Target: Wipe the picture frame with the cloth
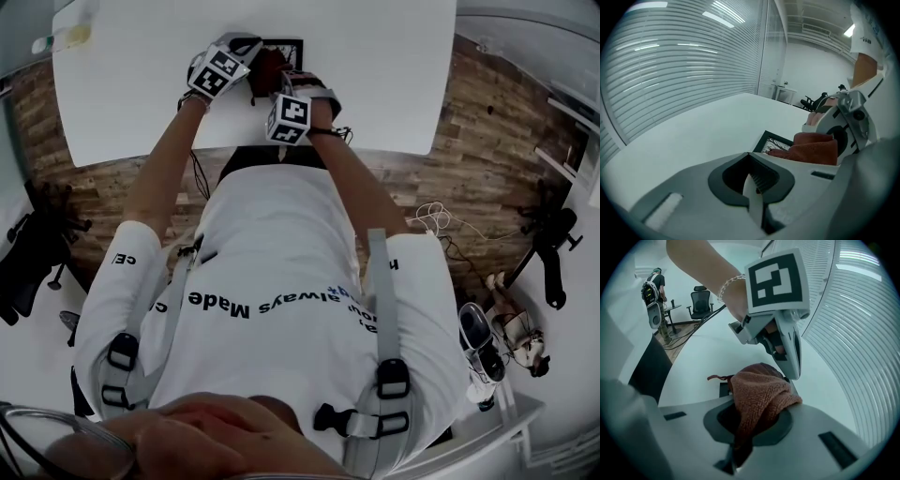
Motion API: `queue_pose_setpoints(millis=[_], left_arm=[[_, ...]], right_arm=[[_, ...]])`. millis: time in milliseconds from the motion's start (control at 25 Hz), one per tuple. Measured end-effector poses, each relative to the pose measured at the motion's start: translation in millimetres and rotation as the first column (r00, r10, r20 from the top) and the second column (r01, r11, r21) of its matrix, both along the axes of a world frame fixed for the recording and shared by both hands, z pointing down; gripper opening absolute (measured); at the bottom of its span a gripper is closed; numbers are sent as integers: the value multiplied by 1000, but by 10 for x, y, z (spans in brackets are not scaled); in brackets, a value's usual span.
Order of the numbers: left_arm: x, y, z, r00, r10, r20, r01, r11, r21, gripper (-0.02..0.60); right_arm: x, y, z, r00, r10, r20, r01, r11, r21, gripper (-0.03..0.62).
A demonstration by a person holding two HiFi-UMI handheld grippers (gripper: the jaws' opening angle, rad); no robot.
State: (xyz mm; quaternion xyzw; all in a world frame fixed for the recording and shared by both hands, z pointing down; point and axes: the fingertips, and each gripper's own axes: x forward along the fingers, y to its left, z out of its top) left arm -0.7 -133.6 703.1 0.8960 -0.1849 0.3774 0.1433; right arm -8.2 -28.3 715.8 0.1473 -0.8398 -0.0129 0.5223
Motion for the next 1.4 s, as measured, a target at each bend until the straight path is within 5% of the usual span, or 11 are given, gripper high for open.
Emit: queue_pose_setpoints(millis=[440,760,920,1160,1400], left_arm=[[-10,-11,118,999,19,48,-19,1000,-10,3],[-2,7,121,996,38,77,-39,999,5,3],[18,7,99,995,46,87,-47,999,11,3],[13,21,89,995,34,92,-34,999,-1,3],[-16,31,84,996,26,87,-26,1000,3,3]], right_arm=[[-14,237,12,998,-66,-21,66,998,-7,20],[54,468,-60,972,-205,-114,210,977,34,20],[104,650,-148,955,-273,-113,272,962,-22,20],[317,26,-752,999,-32,9,32,998,49,20],[498,-783,-632,985,167,-34,-159,972,174,20]])
